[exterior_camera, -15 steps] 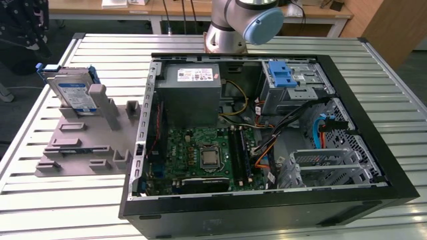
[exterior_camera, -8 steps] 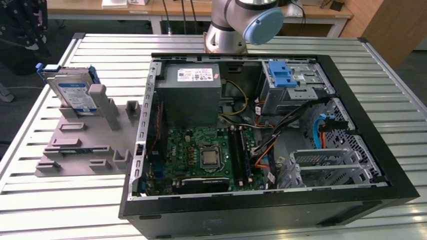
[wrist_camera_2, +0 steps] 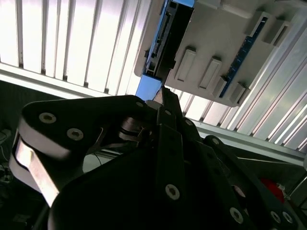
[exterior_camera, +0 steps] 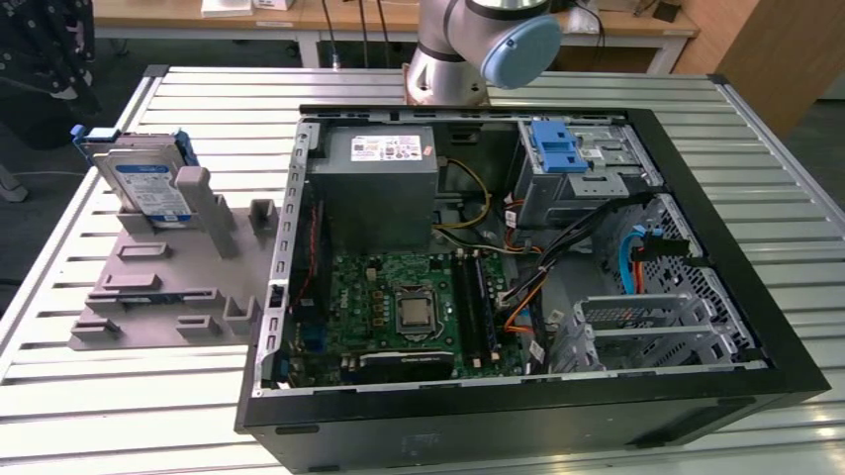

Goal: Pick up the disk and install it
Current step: 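Pick up the disk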

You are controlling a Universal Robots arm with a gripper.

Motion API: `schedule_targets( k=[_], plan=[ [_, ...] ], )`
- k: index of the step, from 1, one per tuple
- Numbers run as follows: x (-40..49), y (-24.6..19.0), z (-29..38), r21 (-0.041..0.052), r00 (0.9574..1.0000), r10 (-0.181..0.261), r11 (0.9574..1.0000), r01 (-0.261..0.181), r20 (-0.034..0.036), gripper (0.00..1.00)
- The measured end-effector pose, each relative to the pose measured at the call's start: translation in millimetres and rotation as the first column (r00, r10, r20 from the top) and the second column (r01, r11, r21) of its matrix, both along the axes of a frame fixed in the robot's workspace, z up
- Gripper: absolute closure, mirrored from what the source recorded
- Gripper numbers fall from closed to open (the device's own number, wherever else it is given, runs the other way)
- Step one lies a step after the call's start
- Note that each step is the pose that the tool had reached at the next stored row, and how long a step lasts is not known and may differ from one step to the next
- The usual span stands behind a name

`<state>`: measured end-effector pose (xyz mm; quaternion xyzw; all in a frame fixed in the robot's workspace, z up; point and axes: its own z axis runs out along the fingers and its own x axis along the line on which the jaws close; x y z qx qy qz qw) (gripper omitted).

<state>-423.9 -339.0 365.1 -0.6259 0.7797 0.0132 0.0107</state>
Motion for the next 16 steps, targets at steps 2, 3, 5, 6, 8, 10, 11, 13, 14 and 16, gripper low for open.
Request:
schedule_targets(
  k=[2, 3, 5, 6, 8, 10, 11, 13, 14, 16],
  plan=[
    [-0.1, 0.0, -1.1, 0.0000, 1.0000, 0.003, 1.0000, -0.003, 0.0000, 0.89],
    [-0.2, 0.0, -1.9, -0.0011, 1.0000, 0.003, 1.0000, -0.003, -0.0002, 0.89],
    [-0.8, 0.1, -4.1, -0.0055, 1.0000, 0.002, 1.0000, -0.002, -0.0001, 0.83],
    [-0.9, 0.0, -5.4, -0.0066, 1.0000, 0.003, 1.0000, -0.003, -0.0002, 0.83],
    [-0.9, 0.0, -8.8, -0.0076, 1.0000, 0.004, 1.0000, -0.004, -0.0003, 0.71],
    [-1.0, 0.0, -12.3, -0.0077, 1.0000, 0.009, 0.9999, -0.009, -0.0002, 0.65],
    [-1.0, 0.1, -13.8, -0.0078, 0.9999, 0.012, 0.9999, -0.012, -0.0002, 0.59],
    [-1.1, 0.1, -17.0, -0.0080, 0.9998, 0.020, 0.9998, -0.020, 0.0000, 0.53],
    [-1.1, 0.1, -18.5, -0.0081, 0.9996, 0.027, 0.9996, -0.027, -0.0001, 0.48],
    [-1.2, 0.1, -21.8, -0.0082, 0.9984, 0.056, 0.9984, -0.056, -0.0001, 0.42]
  ],
)
